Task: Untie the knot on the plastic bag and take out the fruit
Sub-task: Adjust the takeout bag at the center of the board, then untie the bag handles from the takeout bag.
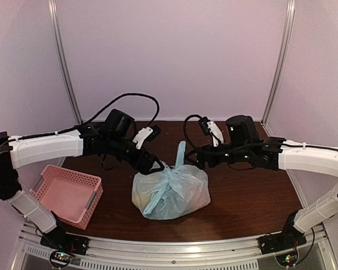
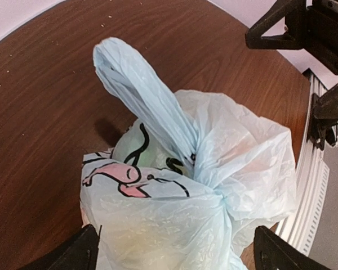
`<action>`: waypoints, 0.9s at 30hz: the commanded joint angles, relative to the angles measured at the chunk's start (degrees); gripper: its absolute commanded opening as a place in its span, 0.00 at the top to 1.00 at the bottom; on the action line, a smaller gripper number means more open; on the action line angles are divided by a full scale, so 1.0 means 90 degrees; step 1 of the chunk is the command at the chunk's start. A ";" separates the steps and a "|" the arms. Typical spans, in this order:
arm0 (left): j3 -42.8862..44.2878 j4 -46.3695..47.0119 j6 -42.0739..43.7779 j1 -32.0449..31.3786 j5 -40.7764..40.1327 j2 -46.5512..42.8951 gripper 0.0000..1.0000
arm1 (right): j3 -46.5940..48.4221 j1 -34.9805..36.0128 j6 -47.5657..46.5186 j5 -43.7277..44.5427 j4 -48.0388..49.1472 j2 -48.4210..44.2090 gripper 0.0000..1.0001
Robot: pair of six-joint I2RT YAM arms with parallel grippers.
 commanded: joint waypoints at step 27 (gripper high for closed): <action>-0.0292 -0.0304 0.0870 0.0583 0.0849 0.0426 0.12 | 0.0195 0.1128 -0.0269 0.0522 -0.0003 0.1046 0.20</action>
